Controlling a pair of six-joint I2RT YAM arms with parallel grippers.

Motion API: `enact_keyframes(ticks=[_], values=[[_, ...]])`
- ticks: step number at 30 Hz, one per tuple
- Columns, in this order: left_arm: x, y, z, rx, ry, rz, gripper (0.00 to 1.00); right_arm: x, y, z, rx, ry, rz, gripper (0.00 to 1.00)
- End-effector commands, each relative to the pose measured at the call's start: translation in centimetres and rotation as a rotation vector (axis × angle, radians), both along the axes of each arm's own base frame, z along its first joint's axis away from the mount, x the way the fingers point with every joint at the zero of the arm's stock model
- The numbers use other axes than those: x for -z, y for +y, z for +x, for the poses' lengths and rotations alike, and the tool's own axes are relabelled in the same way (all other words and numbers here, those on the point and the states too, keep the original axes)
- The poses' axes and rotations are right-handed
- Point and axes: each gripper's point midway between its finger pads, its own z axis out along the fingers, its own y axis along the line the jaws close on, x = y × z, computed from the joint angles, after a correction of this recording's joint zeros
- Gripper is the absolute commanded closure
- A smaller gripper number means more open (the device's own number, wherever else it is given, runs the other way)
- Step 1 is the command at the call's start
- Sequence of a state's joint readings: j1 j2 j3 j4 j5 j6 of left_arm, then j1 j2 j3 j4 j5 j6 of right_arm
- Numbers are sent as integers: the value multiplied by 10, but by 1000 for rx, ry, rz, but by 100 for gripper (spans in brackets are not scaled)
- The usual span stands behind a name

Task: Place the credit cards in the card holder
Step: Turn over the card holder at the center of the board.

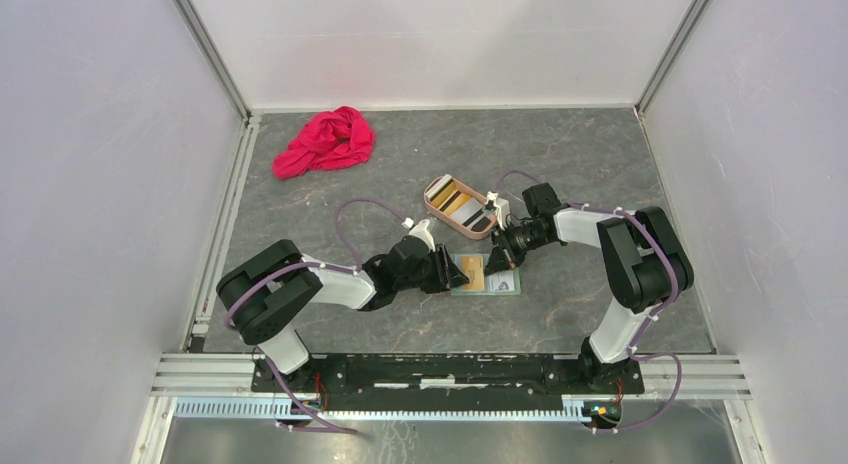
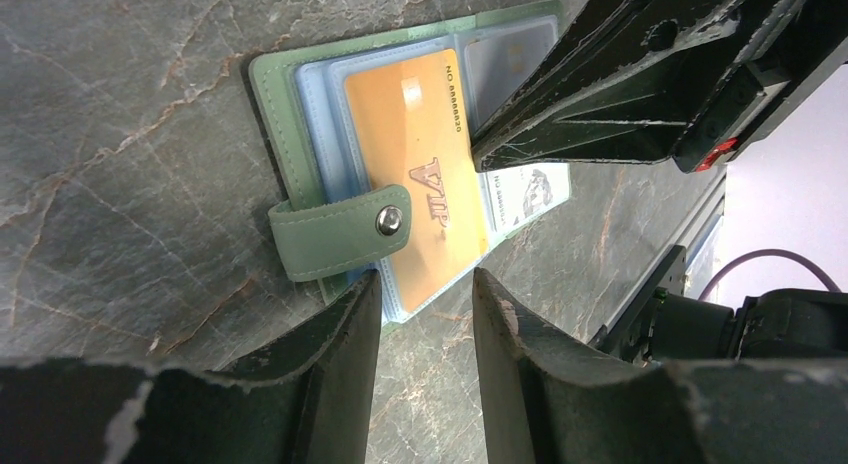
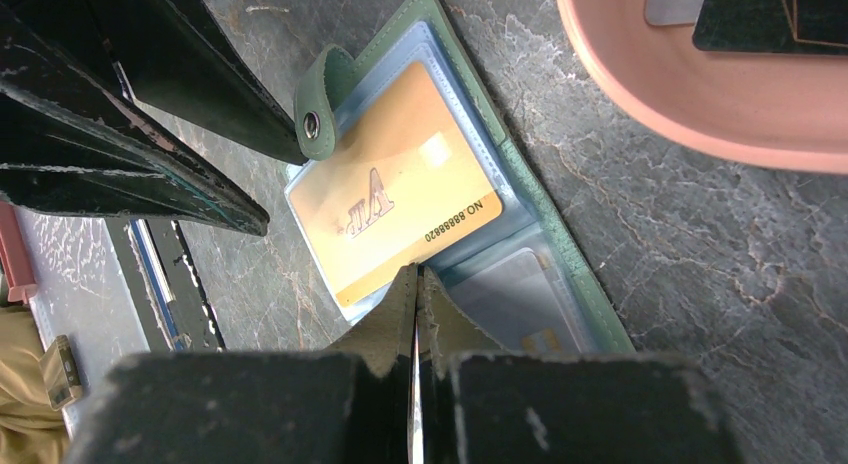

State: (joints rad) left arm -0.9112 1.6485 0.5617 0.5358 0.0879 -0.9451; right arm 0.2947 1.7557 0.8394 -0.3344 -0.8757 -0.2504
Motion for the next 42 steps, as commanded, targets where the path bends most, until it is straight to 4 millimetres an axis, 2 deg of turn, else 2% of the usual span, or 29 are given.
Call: enact_keyframes(ticks=[1,23,31,42], values=[[-8,-4,8,-26,-4,-15,54,6,0,0,-7,1,-16,100],[-21,-13,3,9,-14,-95,55,5,0,0,-8,-1,-14,100],[-37,-19,3,12,-24,-172,55,2,0,1,-11,-12,-7,100],[-28,-24,14,-13,-19,-142,60,-7,0,5,-16,-59,-6,100]])
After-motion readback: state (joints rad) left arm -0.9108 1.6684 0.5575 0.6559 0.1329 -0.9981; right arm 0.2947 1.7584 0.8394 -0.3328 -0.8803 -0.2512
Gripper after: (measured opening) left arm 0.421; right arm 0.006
